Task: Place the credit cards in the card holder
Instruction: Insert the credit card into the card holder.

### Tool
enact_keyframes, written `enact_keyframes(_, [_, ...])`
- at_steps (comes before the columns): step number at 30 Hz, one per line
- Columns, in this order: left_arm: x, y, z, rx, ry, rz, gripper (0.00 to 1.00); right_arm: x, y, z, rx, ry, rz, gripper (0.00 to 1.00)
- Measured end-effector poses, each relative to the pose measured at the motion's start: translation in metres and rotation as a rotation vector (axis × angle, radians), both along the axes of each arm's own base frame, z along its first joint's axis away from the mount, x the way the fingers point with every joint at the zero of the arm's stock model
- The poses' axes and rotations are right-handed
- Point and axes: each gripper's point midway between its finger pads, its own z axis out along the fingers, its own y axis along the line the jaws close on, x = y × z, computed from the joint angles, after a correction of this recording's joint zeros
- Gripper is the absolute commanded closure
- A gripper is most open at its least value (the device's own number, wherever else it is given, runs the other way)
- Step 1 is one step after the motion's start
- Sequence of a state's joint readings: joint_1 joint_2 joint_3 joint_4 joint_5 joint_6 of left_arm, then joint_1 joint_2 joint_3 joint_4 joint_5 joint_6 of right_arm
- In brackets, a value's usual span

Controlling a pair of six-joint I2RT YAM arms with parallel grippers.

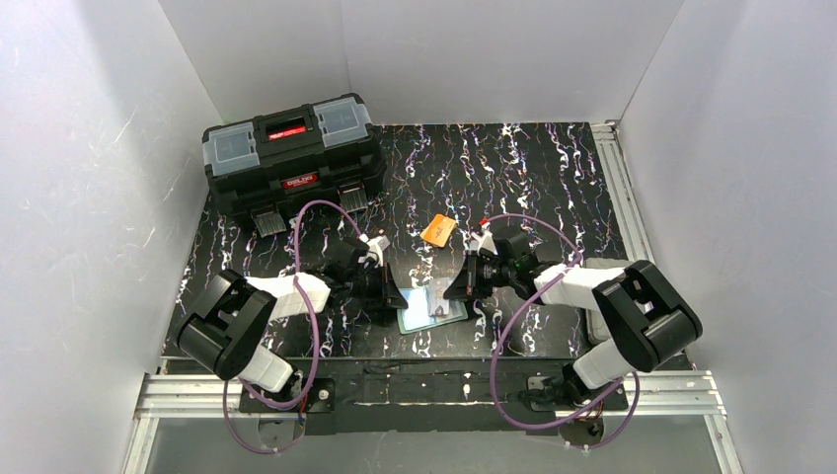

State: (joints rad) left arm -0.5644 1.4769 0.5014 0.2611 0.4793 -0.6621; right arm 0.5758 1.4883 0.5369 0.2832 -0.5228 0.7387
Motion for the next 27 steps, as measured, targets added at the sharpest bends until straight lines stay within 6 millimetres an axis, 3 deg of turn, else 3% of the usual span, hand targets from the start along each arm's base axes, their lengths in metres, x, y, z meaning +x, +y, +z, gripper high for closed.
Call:
enact_keyframes(12, [0.000,0.000,0.000,0.000,0.000,0.000,0.98,-0.010,0.004,-0.009,0.020,0.053,0.043,0.99])
enact_keyframes(27, [0.000,0.000,0.000,0.000,0.001,-0.001,0.90,-0.019,0.002,-0.017,0.008,0.074,0.096,0.99])
